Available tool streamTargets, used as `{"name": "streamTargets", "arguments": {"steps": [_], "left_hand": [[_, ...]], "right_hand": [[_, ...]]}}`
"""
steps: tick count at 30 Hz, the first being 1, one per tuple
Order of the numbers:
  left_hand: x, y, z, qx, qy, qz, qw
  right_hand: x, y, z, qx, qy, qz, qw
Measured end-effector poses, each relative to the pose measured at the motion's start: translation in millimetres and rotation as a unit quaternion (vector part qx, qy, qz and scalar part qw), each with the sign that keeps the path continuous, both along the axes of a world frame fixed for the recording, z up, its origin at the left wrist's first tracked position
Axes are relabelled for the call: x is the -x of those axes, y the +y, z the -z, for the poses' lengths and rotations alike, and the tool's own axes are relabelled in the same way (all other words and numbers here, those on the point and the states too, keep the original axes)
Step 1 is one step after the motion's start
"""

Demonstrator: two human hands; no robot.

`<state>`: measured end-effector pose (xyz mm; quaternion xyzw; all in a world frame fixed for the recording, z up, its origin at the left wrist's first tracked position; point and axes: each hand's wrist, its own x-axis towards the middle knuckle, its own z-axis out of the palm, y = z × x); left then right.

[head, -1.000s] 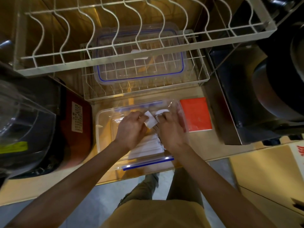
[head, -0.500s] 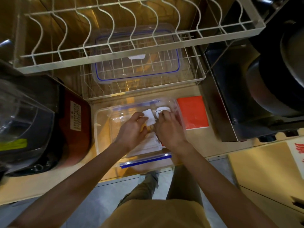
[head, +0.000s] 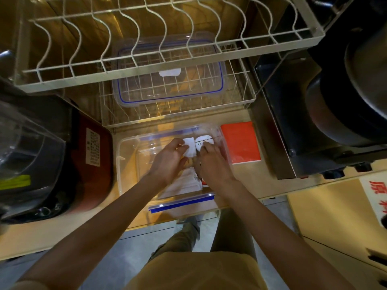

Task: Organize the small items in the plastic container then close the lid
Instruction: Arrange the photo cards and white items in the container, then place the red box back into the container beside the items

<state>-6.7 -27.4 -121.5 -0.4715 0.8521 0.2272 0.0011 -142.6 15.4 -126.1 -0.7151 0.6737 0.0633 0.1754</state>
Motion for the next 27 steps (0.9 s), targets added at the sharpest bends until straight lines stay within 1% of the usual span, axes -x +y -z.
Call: {"name": "streamTargets", "arguments": {"steps": [2, 4, 7, 9, 11, 14, 15, 17, 18, 20, 21, 22, 23, 25, 27], "left_hand": [[0, -1, -2, -0.001, -0.007, 0.002, 1.000], [2, -3, -5, -0.001, -0.022, 0.002, 1.000], [9, -7, -14, 0.017, -0.039, 0.003, 0.999], [15, -10, -25, 0.021, -0.016, 0.000, 1.000], [24, -15, -40, 0.012, 0.011, 0.004, 1.000], [45, -26, -63, -0.026, 0.051, 0.012, 0.998], [54, -30, -71, -0.041, 0.064, 0.014, 0.997], [74, -37, -83, -0.063, 0.080, 0.024, 0.994], [85, -41, -88, -0.065, 0.086, 0.029, 0.994], [105, -48, -94, -0.048, 0.098, 0.038, 0.993], [114, -51, -94, -0.032, 0.100, 0.050, 0.993], [123, -55, -93, -0.020, 0.092, 0.069, 0.993], [131, -59, -91, -0.014, 0.074, 0.093, 0.993], [146, -66, -83, -0.022, 0.015, 0.142, 0.989], [156, -71, -72, -0.049, -0.051, 0.183, 0.980]], "right_hand": [[0, 1, -4, 0.012, -0.029, 0.007, 0.999], [2, 2, -11, 0.035, -0.102, 0.055, 0.993], [5, 4, -27, 0.092, -0.225, 0.113, 0.963], [10, 5, -37, 0.120, -0.316, 0.172, 0.925], [18, 6, -47, 0.117, -0.392, 0.249, 0.878], [36, 12, -55, 0.140, -0.483, 0.355, 0.788], [43, 15, -57, 0.160, -0.500, 0.387, 0.758], [54, 25, -59, 0.191, -0.507, 0.463, 0.702], [60, 30, -59, 0.198, -0.508, 0.510, 0.666], [69, 39, -56, 0.184, -0.507, 0.601, 0.591], [73, 42, -53, 0.162, -0.506, 0.637, 0.558], [76, 46, -49, 0.132, -0.506, 0.664, 0.534], [78, 48, -46, 0.097, -0.508, 0.681, 0.519], [80, 52, -39, 0.039, -0.495, 0.704, 0.508], [81, 54, -35, 0.010, -0.478, 0.708, 0.520]]}}
